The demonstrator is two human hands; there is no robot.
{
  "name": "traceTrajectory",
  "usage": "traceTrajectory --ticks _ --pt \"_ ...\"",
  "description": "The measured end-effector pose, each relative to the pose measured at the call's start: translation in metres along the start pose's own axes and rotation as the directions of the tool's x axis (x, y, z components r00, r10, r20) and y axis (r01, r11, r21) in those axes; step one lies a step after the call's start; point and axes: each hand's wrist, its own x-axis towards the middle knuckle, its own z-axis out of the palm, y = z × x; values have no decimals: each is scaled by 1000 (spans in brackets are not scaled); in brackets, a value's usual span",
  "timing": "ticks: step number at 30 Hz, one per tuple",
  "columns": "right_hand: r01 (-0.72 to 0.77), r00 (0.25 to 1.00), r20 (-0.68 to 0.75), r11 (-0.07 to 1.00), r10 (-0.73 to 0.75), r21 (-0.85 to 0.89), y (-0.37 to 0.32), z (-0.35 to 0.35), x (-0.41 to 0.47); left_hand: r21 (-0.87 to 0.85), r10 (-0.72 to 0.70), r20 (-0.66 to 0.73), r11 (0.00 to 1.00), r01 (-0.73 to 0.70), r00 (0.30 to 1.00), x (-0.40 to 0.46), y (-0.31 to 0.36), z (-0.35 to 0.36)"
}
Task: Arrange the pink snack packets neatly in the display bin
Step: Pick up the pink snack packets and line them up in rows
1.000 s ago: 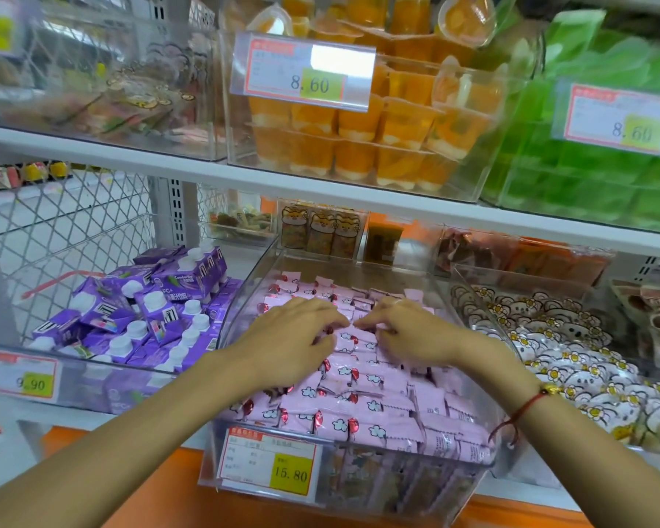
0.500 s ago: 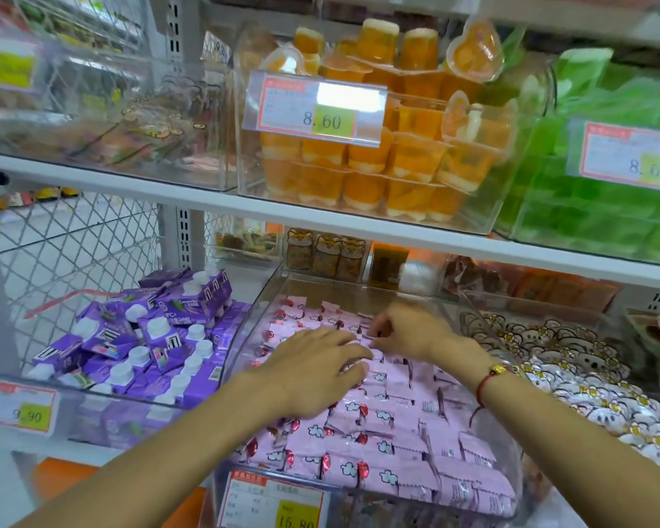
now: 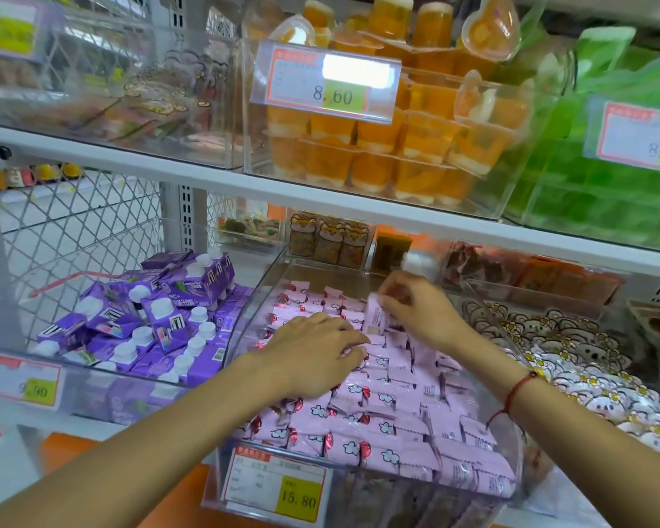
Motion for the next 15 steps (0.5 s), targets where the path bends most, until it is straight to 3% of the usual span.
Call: traceTrajectory --ticks 3,6,9,12,15 --pt "3 991 -132 993 14 120 -7 -11 -2 -1 -8 5 1000 8 1000 0 0 0" --pt "1 935 -338 953 106 303 -13 -17 -10 -29 -16 -19 999 16 1000 -5 2 -1" --pt "-7 839 -455 841 300 541 -17 -18 -22 -163 -78 -246 986 39 966 -10 7 -6" --pt "-50 815 -354 664 459 746 -20 -21 -32 -473 -278 -380 878 73 882 -13 13 -18" --pt "-104 867 -151 468 474 878 -25 -22 -39 -577 -241 -337 817 2 910 -20 20 -26"
